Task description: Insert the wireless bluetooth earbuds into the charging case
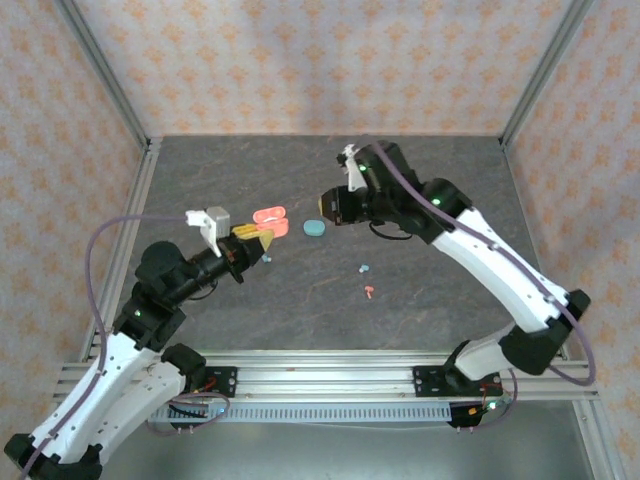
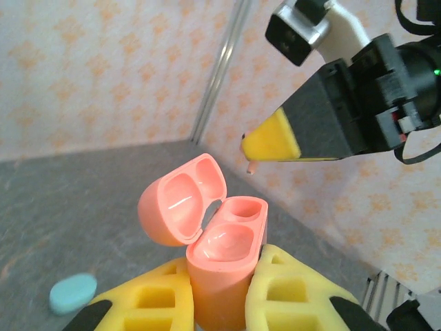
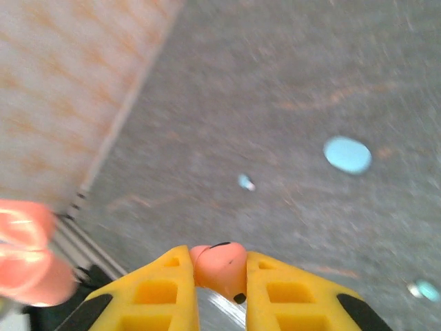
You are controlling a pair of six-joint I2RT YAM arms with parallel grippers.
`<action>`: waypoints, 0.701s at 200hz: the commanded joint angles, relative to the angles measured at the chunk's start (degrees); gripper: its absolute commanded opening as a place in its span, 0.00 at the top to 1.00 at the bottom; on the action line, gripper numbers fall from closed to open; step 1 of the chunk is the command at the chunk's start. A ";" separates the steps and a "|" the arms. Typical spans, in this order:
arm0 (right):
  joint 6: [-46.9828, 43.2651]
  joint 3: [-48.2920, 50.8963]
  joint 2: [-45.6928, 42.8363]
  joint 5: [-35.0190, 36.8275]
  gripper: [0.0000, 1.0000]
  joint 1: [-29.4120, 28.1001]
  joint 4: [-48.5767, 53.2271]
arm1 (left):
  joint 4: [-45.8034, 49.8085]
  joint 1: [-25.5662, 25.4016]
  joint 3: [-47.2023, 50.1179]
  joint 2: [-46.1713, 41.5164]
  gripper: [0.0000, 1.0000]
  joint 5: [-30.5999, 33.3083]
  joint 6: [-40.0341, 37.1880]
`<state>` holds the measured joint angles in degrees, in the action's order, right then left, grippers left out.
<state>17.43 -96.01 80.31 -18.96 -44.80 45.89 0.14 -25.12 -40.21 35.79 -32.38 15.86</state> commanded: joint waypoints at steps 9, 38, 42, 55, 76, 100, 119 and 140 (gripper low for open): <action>1.66 -0.46 -3.88 -3.68 0.81 -0.35 -8.50 | -2.89 -0.53 -6.75 4.58 1.00 -6.21 -3.95; 0.00 -3.80 -3.85 -3.00 0.82 -1.63 -6.82 | -1.50 -1.94 -10.08 7.54 1.00 -7.06 -6.18; -0.27 -4.32 -3.70 -2.81 0.82 -1.88 -6.44 | -1.27 -2.14 -10.40 7.85 1.00 -7.03 -6.54; -0.85 -5.91 -2.95 -2.59 0.82 -2.77 -5.32 | -0.23 -3.10 -11.48 8.87 1.00 -6.79 -7.74; -1.58 -7.57 -2.05 -2.68 0.82 -4.19 -4.28 | 0.97 -4.48 -12.72 10.04 1.00 -5.97 -9.30; -1.69 -7.92 -1.60 -2.59 0.82 -4.90 -3.65 | 1.04 -5.19 -13.06 10.44 1.00 -3.81 -9.77; -1.57 -7.97 -1.59 -2.34 0.82 -5.13 -2.90 | 1.81 -5.45 -13.48 10.70 1.00 -2.71 -10.43; -1.73 -8.47 -1.24 -2.07 0.82 -5.12 -1.02 | 2.21 -5.63 -13.67 10.85 1.00 -1.93 -10.93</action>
<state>16.69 -102.13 78.83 -21.23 -49.47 42.44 1.63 -30.28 -51.86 46.57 -36.07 6.96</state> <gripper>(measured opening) 0.181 0.161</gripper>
